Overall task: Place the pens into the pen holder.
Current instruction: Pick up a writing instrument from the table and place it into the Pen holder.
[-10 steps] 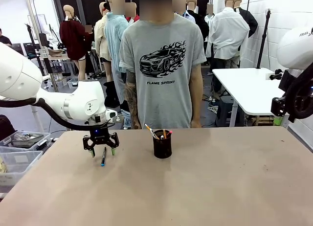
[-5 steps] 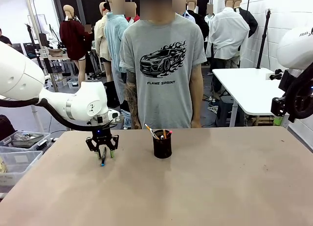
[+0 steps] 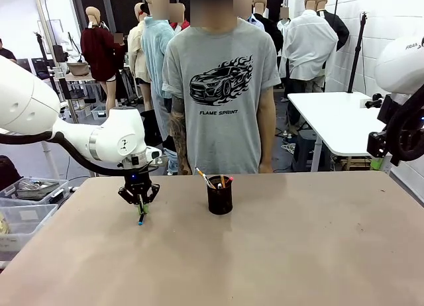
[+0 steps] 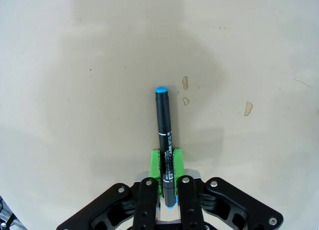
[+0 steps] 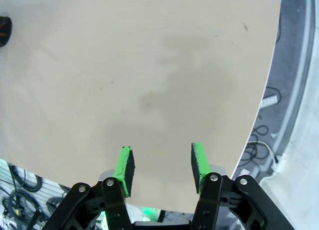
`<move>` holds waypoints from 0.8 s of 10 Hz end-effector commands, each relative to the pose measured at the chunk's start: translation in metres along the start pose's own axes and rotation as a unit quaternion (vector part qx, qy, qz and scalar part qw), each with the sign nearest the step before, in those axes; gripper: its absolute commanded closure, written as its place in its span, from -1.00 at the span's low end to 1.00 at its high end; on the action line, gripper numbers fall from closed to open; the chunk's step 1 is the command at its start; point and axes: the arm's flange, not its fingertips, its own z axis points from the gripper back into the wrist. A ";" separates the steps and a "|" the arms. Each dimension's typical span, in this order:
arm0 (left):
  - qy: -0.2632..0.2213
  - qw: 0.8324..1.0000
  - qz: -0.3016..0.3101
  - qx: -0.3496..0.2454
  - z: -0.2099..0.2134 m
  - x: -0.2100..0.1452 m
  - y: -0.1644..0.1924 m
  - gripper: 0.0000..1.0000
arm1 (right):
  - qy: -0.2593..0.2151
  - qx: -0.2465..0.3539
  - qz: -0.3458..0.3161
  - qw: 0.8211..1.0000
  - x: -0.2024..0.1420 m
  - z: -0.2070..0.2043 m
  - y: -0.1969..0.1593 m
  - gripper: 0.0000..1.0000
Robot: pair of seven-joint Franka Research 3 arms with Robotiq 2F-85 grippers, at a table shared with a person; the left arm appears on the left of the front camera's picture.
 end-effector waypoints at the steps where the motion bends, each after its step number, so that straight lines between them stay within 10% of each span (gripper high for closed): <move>1: 0.028 0.999 0.010 0.018 -0.025 -0.001 0.004 1.00 | -0.004 -0.007 0.002 1.000 0.000 -0.002 0.000 -0.17; 5: -0.082 0.992 -0.100 -0.001 0.031 -0.018 -0.004 1.00 | -0.004 -0.007 0.002 1.000 0.000 -0.002 0.000 -0.17; 8: -0.197 0.950 -0.228 -0.078 0.084 -0.038 -0.005 1.00 | -0.004 -0.007 0.002 1.000 0.000 -0.002 0.000 -0.17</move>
